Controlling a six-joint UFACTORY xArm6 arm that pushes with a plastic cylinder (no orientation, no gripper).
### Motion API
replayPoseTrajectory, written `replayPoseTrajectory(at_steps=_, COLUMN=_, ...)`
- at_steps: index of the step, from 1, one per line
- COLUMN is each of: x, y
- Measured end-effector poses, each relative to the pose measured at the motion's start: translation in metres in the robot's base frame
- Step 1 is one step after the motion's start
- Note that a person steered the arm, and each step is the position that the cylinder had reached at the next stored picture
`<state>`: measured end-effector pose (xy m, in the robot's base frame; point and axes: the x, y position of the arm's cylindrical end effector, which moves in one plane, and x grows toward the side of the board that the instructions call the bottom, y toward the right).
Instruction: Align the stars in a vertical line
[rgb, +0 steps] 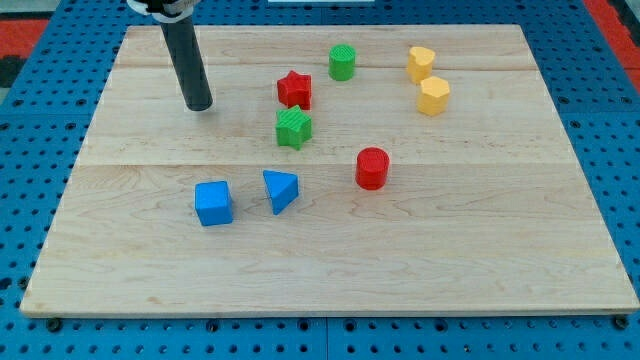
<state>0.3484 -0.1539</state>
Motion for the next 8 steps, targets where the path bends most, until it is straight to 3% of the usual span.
replayPoseTrajectory(at_steps=3, x=0.015, y=-0.035)
replayPoseTrajectory(at_steps=8, x=0.042, y=-0.027)
